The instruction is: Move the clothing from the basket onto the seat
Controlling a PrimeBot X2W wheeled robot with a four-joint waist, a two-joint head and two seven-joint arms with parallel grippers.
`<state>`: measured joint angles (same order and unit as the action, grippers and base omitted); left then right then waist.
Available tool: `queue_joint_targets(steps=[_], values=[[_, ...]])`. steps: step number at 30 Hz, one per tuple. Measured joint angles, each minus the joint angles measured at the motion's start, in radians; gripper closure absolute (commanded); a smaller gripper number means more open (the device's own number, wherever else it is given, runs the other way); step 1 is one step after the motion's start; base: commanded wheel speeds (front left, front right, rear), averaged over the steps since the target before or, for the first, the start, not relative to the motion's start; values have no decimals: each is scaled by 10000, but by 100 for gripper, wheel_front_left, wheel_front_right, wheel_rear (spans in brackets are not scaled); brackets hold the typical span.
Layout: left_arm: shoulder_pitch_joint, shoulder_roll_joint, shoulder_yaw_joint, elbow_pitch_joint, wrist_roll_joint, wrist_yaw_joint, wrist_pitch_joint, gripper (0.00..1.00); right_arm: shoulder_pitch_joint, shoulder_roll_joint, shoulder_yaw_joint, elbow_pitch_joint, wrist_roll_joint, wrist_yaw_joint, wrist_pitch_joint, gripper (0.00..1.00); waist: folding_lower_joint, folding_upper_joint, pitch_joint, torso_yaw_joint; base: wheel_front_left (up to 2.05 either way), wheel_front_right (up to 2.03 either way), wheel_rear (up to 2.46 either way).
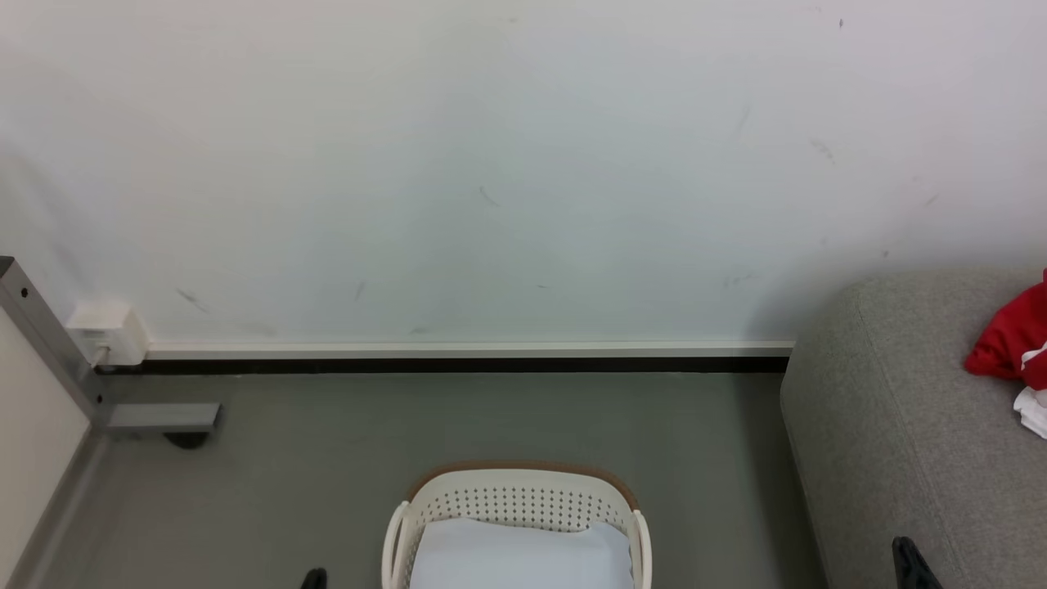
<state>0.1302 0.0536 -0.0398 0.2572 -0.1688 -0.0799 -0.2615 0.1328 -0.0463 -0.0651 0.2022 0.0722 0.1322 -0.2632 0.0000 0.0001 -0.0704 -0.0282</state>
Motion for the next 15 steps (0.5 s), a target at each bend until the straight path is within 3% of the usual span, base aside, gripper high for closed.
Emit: queue_joint_targets(steps=[15], values=[[-292,-33,293,73,-2683,-77,742,100,-260,52,-73,153,2917,0,750,100,0,0,88,33,0,0,0]])
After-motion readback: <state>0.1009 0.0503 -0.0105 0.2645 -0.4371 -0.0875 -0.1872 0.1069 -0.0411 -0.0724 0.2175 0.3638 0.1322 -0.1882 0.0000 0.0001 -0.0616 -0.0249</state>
